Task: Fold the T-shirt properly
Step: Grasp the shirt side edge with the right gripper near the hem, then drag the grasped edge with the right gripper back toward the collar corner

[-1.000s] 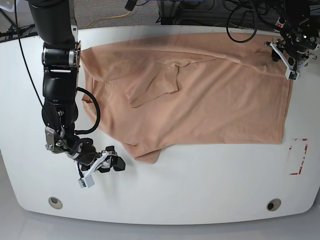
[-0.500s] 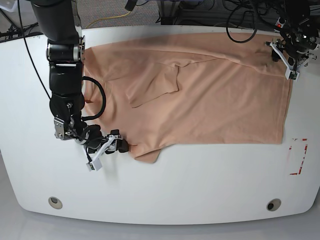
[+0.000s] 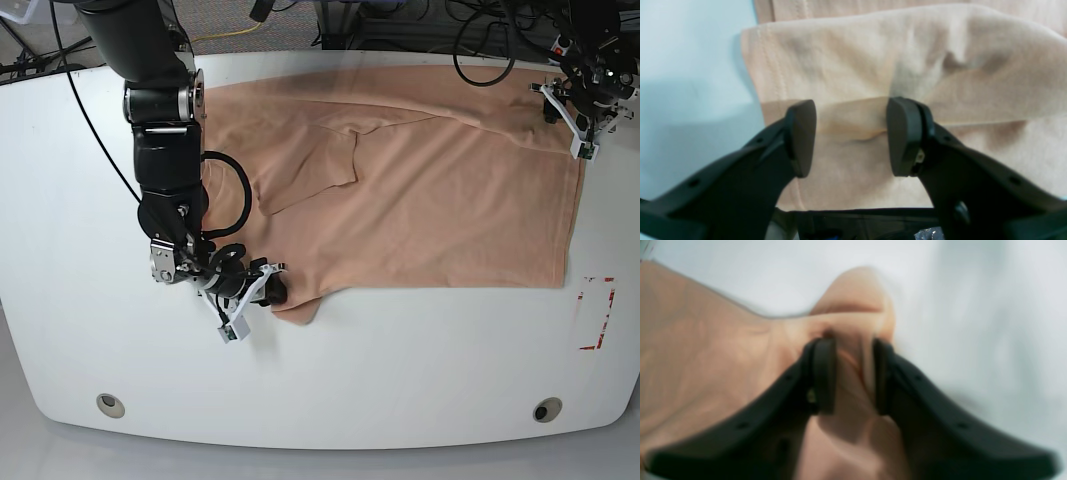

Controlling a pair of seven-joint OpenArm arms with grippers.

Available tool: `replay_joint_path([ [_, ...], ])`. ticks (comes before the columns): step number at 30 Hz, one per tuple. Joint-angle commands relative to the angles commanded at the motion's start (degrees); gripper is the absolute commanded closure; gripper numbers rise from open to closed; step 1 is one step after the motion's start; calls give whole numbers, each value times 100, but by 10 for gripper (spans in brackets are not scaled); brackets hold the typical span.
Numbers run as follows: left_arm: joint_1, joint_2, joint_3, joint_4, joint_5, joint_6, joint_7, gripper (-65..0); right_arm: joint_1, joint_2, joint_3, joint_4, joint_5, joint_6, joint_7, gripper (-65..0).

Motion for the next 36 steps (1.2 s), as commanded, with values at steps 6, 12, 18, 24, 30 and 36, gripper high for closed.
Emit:
replay_joint_path([
  [6, 0, -9, 0, 0, 0, 0, 0, -325, 316, 290, 0, 273, 0, 0, -378, 0],
  [12, 0, -9, 0, 0, 0, 0, 0, -325, 457, 413, -9, 1125, -9, 44, -870, 0],
  [18, 0, -18, 9, 0, 0, 0, 0, -325, 448, 413, -26, 1969, -9, 44, -1407, -198],
  [24, 0, -18, 9, 0, 0, 0, 0, -325, 229, 545, 0, 2189, -18, 44, -1512, -417],
  [30, 0, -18, 9, 0, 0, 0, 0, -325, -220, 905, 149, 2251, 290, 53, -1749, -373],
  [36, -26, -18, 0, 0, 0, 0, 0, -325, -1363, 1257, 905, 3332, 1503, 26, -2470, -354],
])
